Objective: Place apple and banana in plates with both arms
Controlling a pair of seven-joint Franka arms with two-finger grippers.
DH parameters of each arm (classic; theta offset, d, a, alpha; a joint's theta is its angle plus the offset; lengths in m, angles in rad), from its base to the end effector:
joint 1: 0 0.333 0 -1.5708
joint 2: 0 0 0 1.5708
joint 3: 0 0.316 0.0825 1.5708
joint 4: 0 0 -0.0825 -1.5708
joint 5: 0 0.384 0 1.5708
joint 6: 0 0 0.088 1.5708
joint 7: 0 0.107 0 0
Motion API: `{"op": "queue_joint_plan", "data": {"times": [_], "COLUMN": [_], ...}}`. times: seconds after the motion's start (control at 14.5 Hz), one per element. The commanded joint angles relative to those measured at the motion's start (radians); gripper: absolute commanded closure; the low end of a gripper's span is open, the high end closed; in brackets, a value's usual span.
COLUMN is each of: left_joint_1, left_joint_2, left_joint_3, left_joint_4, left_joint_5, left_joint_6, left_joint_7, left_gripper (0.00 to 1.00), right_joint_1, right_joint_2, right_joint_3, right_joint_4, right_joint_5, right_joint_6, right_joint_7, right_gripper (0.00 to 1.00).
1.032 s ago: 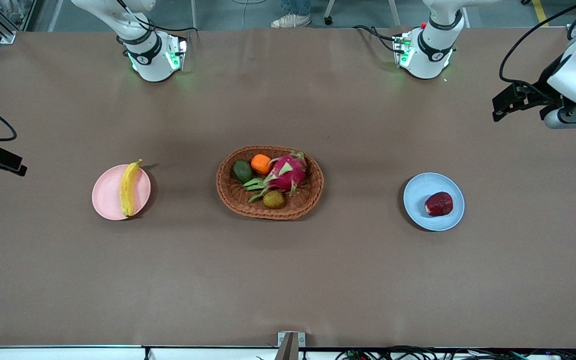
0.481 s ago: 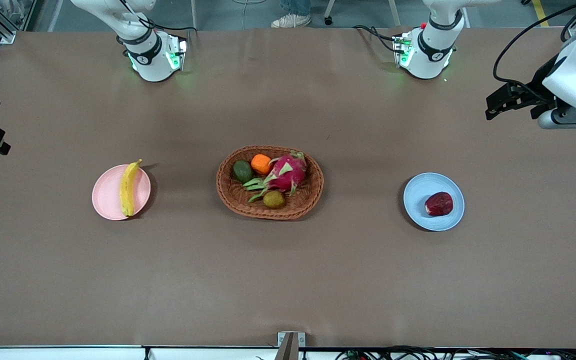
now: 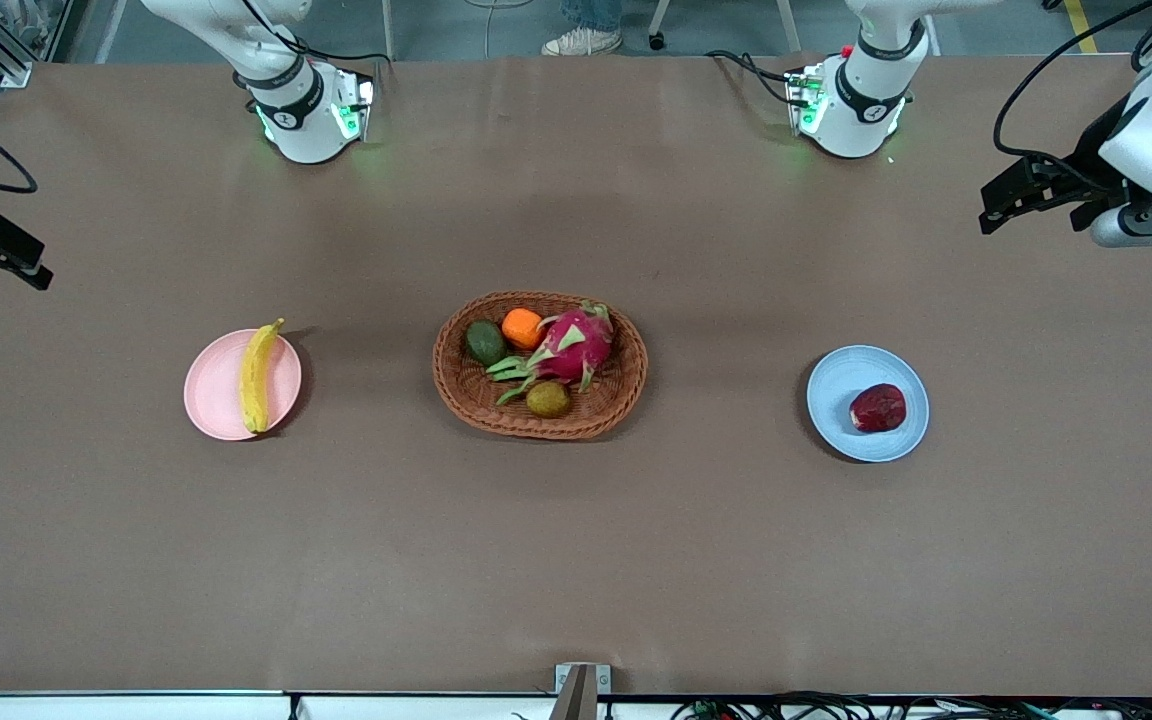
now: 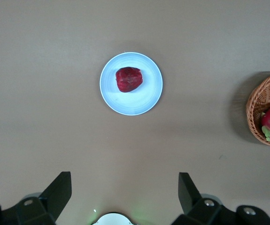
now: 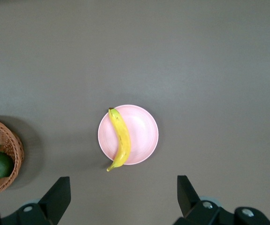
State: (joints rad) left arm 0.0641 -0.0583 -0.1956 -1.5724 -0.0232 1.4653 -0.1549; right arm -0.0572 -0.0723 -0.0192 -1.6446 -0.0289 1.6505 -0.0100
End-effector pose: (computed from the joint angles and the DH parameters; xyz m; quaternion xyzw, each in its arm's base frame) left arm 0.5203 -0.0749 0.6456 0.9996 0.0111 -0.0255 0.0023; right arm 0.5379 -0.0445 0.6363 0.9986 -0.0326 0.0385 0.0154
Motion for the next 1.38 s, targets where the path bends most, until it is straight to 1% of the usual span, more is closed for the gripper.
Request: {"op": "queue_joint_plan", "data": {"times": [0.0, 0.48, 0.76, 1.31], "left_joint_1": [0.002, 0.002, 0.000, 0.002], "left_joint_2": [-0.028, -0.034, -0.032, -0.032], "left_joint_3": [-0.002, -0.004, -0.004, -0.002], "left_joint_4": [-0.006, -0.008, -0.008, -0.006], "left_joint_5": [0.017, 0.017, 0.019, 0.019], "left_joint_6": [-0.013, -0.017, -0.017, -0.017], "left_joint_7": [0.001, 0.015, 0.014, 0.015], "left_gripper": [0.00, 0.00, 0.00, 0.00], "right_joint_1": [0.000, 0.000, -0.006, -0.001], "right_joint_2": [-0.090, -0.084, -0.080, -0.078], "right_joint_3": [0.001, 0.002, -0.002, 0.001], "right_joint_4": [-0.104, -0.092, -0.060, -0.060], "right_joint_5": [-0.005, -0.006, -0.006, -0.005], "right_joint_6": [0.028, 0.043, 0.032, 0.017], "right_joint_7": [-0.007, -0.005, 0.002, -0.007], "right_gripper": [0.00, 0.00, 0.00, 0.00]}}
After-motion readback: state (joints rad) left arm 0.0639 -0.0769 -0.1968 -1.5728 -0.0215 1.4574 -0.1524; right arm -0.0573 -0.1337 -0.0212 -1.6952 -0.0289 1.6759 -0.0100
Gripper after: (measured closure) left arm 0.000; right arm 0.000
